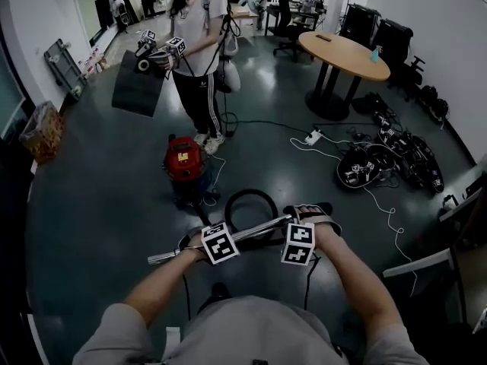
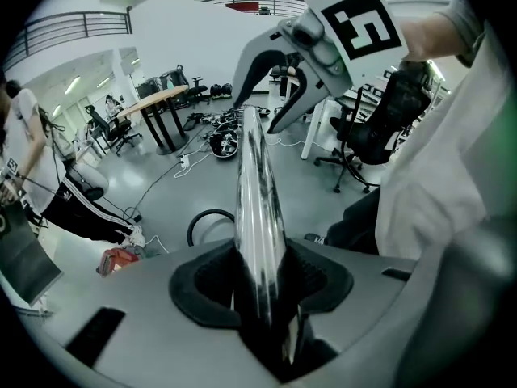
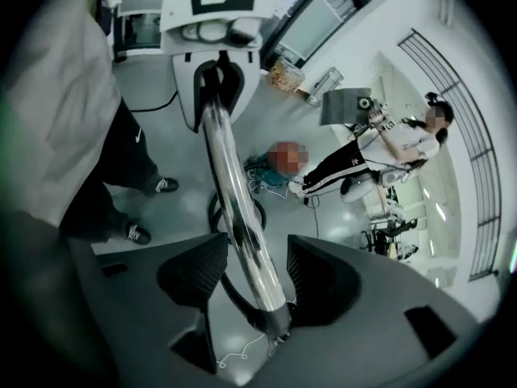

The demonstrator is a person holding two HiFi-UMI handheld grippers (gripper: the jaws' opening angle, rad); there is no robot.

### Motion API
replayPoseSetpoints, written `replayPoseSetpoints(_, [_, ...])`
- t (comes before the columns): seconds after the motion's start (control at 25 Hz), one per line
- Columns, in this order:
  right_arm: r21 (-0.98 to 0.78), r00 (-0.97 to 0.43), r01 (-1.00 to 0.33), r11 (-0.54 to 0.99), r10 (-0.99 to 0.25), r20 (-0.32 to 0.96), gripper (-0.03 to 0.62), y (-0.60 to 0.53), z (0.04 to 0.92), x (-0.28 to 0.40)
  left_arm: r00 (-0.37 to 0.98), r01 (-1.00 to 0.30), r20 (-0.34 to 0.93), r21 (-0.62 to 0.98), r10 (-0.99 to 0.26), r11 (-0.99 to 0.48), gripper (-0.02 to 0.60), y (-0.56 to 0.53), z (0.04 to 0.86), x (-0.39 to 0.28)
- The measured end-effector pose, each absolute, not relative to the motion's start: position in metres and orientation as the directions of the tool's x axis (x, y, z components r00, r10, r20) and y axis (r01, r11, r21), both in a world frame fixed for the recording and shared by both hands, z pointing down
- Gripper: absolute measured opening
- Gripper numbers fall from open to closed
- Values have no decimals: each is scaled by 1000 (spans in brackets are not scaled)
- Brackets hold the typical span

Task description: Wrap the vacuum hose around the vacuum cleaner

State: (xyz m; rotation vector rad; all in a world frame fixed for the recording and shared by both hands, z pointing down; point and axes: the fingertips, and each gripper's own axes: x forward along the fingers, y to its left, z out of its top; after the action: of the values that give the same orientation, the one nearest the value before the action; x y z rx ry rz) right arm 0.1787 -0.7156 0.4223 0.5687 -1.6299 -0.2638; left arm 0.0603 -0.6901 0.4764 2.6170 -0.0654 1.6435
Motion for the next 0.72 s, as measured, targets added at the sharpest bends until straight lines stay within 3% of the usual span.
replayPoseSetpoints(0.2, [391,-87,-540,745,-512,854,213,-741,416,172,492,-116,871,82,14,-990,161,-723,488,37])
replayPoseSetpoints(0.4, [192,-181,-787,586,-517,837,213,-758,430,151,540,-170,841,145,31,-975,161,-752,507,25])
replayPoseSetpoints(0.56, [-38,-287,-901,431,-528,800,213,-772,443,123,559,-224,829,182,27,-957,161,-767,519,12])
replayPoseSetpoints(0.72, [-259,-380,-923,284,-573,726,213,-797,451,116,578,-297,816,200,-9,-934,161,-781,518,22])
